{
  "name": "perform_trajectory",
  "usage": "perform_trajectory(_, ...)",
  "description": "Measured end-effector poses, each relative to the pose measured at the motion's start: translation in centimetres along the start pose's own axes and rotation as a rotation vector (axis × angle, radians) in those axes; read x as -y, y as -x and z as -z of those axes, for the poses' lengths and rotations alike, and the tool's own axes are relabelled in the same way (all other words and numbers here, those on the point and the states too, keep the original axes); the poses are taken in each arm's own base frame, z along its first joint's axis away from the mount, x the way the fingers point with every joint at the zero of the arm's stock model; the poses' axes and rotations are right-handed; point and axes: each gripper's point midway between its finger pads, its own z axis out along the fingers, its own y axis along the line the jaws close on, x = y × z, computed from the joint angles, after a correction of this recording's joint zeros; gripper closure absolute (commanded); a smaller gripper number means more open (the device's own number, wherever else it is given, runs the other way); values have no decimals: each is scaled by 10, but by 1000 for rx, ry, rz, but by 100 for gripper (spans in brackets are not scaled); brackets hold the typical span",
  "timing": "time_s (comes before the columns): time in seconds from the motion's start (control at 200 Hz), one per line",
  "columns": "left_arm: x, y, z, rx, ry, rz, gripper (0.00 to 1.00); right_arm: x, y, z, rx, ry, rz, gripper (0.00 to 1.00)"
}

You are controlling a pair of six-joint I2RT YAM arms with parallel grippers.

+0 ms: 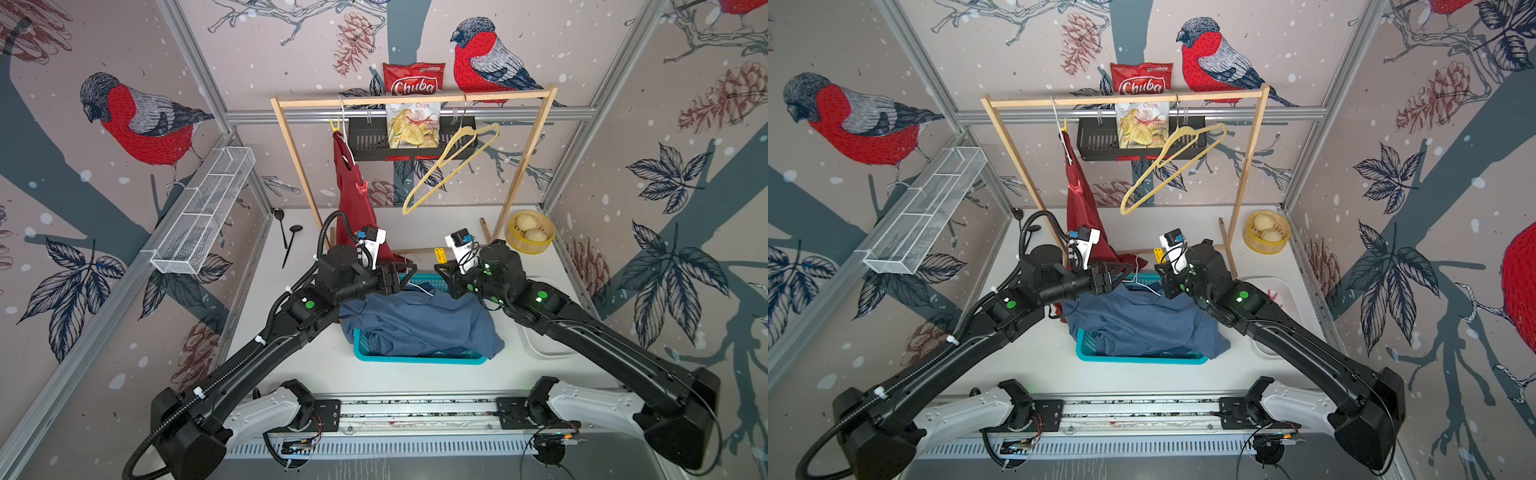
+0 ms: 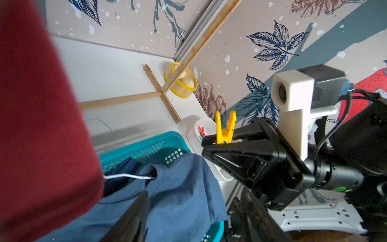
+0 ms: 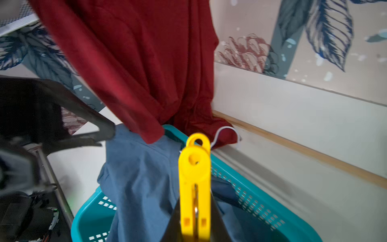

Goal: Remove the clothespins securing t-shirts to the hanger
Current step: Place the clothespin in the storage box, then pick up the hanger from the basket.

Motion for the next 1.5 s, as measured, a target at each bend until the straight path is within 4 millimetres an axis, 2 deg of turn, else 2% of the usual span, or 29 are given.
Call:
perform_trajectory(0.155, -14, 13, -3, 33, 100, -88, 35, 49, -3, 38, 26, -151, -113, 94)
perform_trajectory(0.23, -20, 16, -4, 43, 135, -126, 35, 85, -6, 61, 51, -273, -186, 94)
perform_trajectory(0.355, -29, 13, -7, 37, 171, -162, 35, 147, -23, 100, 49, -489, -312, 94)
perform_trajectory(0.435, -38, 6, -11, 19, 189, -182, 36, 191, -41, 124, 25, -635, -413, 91)
perform_trajectory(0.52, -45, -2, -17, -12, 202, -200, 36, 227, -65, 140, -11, -735, -526, 88)
perform_trajectory(0.605, -48, -5, -19, -27, 207, -221, 35, 252, -93, 145, -61, -769, -639, 88)
perform_trajectory(0.69, -49, -6, -19, -33, 208, -242, 35, 270, -133, 145, -136, -770, -779, 88)
perform_trajectory(0.785, -51, -9, -18, -37, 214, -258, 36, 276, -172, 139, -209, -740, -904, 83)
perform_trajectory(0.87, -54, -12, -16, -40, 219, -271, 35, 270, -194, 131, -256, -700, -966, 66)
perform_trajectory(0.941, -55, -13, -16, -45, 221, -288, 35, 266, -198, 127, -266, -675, -982, 50)
perform_trajectory(1.011, -56, -13, -16, -47, 221, -295, 36, 264, -194, 126, -253, -660, -977, 42)
perform_trajectory(1.101, -57, -14, -17, -52, 222, -298, 35, 264, -183, 130, -224, -664, -958, 39)
perform_trajectory(1.306, -57, -16, -19, -61, 220, -308, 36, 262, -164, 135, -185, -664, -918, 41)
perform_trajectory(1.406, -59, -22, -24, -86, 206, -302, 41, 243, -141, 124, -167, -613, -838, 41)
perform_trajectory(1.496, -63, -28, -35, -121, 205, -285, 45, 209, -109, 98, -145, -505, -716, 41)
